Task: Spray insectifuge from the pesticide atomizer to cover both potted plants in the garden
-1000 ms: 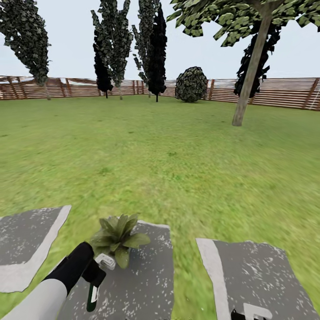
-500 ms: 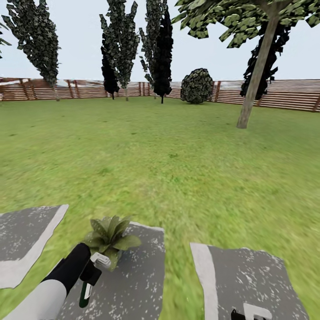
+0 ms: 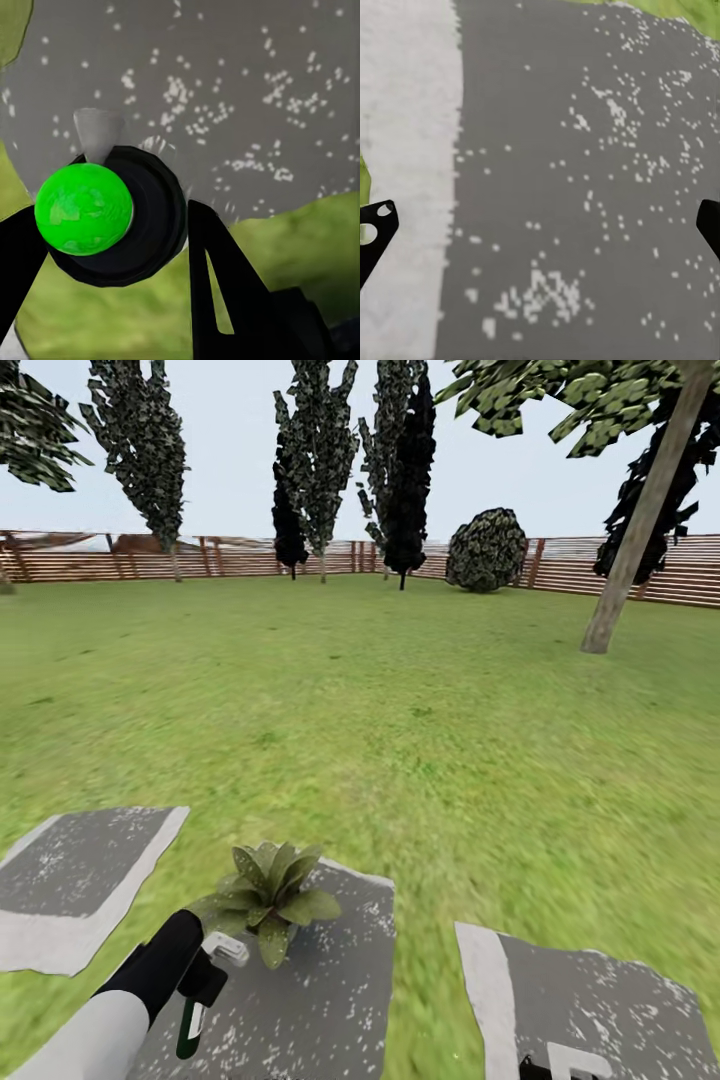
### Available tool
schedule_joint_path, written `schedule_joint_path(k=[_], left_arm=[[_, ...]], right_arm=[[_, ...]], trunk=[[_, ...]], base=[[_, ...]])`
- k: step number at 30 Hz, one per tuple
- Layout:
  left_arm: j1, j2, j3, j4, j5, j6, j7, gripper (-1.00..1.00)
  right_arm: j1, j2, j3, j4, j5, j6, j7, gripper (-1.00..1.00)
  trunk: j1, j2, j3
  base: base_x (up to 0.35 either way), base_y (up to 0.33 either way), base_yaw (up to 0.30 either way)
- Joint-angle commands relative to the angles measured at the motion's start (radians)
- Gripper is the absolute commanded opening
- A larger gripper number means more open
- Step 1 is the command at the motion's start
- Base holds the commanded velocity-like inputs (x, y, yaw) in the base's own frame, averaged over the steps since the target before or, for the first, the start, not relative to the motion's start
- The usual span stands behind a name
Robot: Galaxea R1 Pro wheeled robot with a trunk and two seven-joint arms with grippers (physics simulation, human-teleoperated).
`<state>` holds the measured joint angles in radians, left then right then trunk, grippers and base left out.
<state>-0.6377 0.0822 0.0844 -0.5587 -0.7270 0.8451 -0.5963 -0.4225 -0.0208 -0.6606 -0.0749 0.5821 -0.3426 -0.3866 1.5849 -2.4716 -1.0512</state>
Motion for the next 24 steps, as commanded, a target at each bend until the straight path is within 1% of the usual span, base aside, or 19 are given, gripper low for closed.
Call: schedule_joint_path(k=[1,5,16,19,24], left_arm=[[0.000,-0.002,0.005,-0.001,-0.012,0.001,-0.010,-1.00],[0.000,-0.005,0.003,-0.002,-0.010,-0.001,-0.010,-1.00],[0.000,-0.004,0.008,-0.016,-0.011,-0.001,-0.010,-1.00],[0.000,-0.004,0.008,-0.017,-0.011,-0.001,-0.010,-1.00],[0.000,-0.004,0.010,-0.017,-0.011,-0.001,-0.010,-1.00]], right_arm=[[-0.001,0.000,-0.008,0.002,0.010,-0.004,-0.003,1.00],[-0.001,0.000,-0.008,0.001,0.010,-0.004,-0.003,1.00],[-0.001,0.000,-0.008,0.003,0.010,-0.004,-0.003,1.00],[-0.001,0.001,-0.008,0.003,0.010,-0.004,-0.003,1.00],[-0.001,0.001,-0.008,0.003,0.010,-0.004,-0.003,1.00]], trunk=[[0.000,0.000,-0.002],[0.000,0.000,-0.004],[0.000,0.000,-0.004],[0.000,0.000,-0.004],[0.000,0.000,-0.004]], base=[[0.000,0.000,0.241],[0.000,-0.151,0.193],[0.000,-0.266,0.017],[0.000,-0.272,0.187],[0.000,-0.272,0.265]])
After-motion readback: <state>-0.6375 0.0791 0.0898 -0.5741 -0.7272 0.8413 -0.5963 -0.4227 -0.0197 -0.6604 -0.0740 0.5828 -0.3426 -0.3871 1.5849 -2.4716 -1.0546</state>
